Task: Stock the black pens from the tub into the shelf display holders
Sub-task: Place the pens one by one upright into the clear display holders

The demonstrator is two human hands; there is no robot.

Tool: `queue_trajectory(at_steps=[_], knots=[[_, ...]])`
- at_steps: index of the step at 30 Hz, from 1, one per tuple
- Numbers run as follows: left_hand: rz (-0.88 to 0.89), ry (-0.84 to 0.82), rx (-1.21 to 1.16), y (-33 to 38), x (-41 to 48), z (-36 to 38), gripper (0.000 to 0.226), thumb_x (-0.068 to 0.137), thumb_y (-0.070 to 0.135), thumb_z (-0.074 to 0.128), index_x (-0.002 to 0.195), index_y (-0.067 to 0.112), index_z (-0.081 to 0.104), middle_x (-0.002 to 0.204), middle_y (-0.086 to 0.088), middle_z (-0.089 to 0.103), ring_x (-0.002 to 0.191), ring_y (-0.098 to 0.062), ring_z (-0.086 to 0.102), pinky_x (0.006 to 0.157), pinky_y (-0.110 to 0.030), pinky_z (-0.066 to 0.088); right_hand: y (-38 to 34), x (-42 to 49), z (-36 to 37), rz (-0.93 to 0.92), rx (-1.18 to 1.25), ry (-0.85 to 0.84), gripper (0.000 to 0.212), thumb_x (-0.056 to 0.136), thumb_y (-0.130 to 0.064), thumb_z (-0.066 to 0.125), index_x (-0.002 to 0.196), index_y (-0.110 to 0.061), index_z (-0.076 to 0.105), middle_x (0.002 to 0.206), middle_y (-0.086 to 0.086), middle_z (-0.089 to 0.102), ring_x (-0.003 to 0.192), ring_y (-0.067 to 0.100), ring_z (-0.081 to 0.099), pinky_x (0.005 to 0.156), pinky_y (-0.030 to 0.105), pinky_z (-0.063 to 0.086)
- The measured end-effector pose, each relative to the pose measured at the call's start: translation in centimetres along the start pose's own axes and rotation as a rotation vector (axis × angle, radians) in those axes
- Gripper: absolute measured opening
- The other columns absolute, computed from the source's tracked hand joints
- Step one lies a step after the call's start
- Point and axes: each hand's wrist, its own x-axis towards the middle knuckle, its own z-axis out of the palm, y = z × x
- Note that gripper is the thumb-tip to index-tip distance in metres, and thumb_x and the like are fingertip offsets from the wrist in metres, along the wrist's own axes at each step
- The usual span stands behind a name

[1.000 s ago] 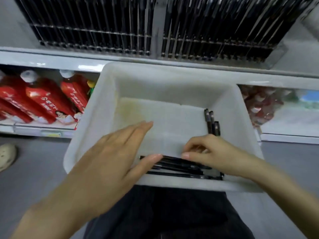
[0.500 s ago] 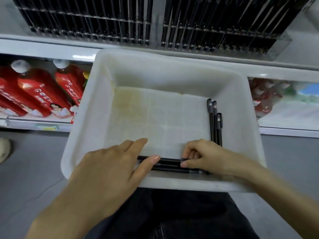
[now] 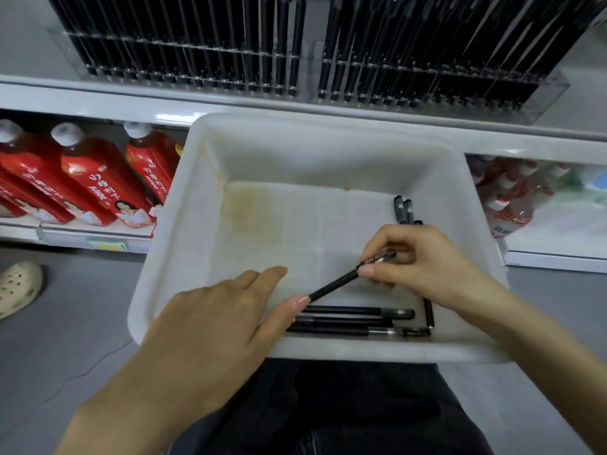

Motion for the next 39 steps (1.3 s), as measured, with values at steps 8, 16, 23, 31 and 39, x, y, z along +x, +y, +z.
queue_trajectory(at_steps=[8, 16, 23, 31, 39], knots=[[0.022, -0.1, -0.05, 0.4, 1.4, -2.4, 0.095, 0.053, 0.079, -0.019, 0.14, 0.05, 0.006, 0.138, 0.032, 0.031, 0.123, 0.006, 0.039, 0.097, -0.017, 0.034, -2.8, 0.1, -2.8, -0.134, 0.299, 0.231, 0.012, 0.07, -0.017, 0.068, 0.078, -0.009, 0.069, 0.066, 0.001, 0.069, 0.062, 0.009, 0.064, 0.056, 0.018, 0.05], [0.078, 0.292, 0.036, 2.0, 9.4, -8.3, 0.08, 0.078, 0.079, 0.006, 0.146, 0.038, 0.015, 0.149, 0.019, 0.025, 0.133, -0.004, 0.028, 0.099, -0.026, 0.032, -6.2, 1.2, -8.6, -0.325, 0.386, 0.524, 0.031, 0.069, -0.02, 0.069, 0.098, -0.018, 0.06, 0.084, 0.015, 0.07, 0.08, 0.02, 0.069, 0.066, 0.021, 0.055], [0.086, 0.473, 0.136, 2.3, 16.7, -9.1, 0.077, 0.086, 0.061, 0.017, 0.146, 0.014, 0.029, 0.147, -0.002, 0.036, 0.135, -0.019, 0.032, 0.107, -0.033, 0.03, -9.1, 1.6, -14.6, -0.532, 0.126, 0.815, 0.029, 0.086, -0.01, 0.066, 0.102, -0.024, 0.045, 0.095, 0.021, 0.064, 0.086, 0.02, 0.069, 0.076, 0.031, 0.058], [0.055, 0.53, 0.211, 1.3, 19.1, -6.7, 0.075, 0.092, 0.06, 0.018, 0.127, 0.002, 0.052, 0.121, -0.011, 0.058, 0.113, -0.028, 0.054, 0.098, -0.04, 0.042, -9.3, 4.5, -17.2, -0.615, -0.073, 0.905, 0.038, 0.086, -0.011, 0.067, 0.092, -0.041, 0.044, 0.092, 0.001, 0.063, 0.086, 0.024, 0.068, 0.078, 0.048, 0.056], [0.071, 0.509, 0.257, 0.8, 19.1, -6.6, 0.075, 0.092, 0.06, 0.021, 0.126, 0.001, 0.055, 0.128, -0.013, 0.057, 0.119, -0.028, 0.052, 0.103, -0.033, 0.027, -8.9, 6.6, -17.1, -0.551, -0.133, 0.845, 0.033, 0.085, -0.011, 0.069, 0.091, -0.035, 0.046, 0.09, -0.003, 0.063, 0.086, 0.012, 0.066, 0.082, 0.038, 0.056]])
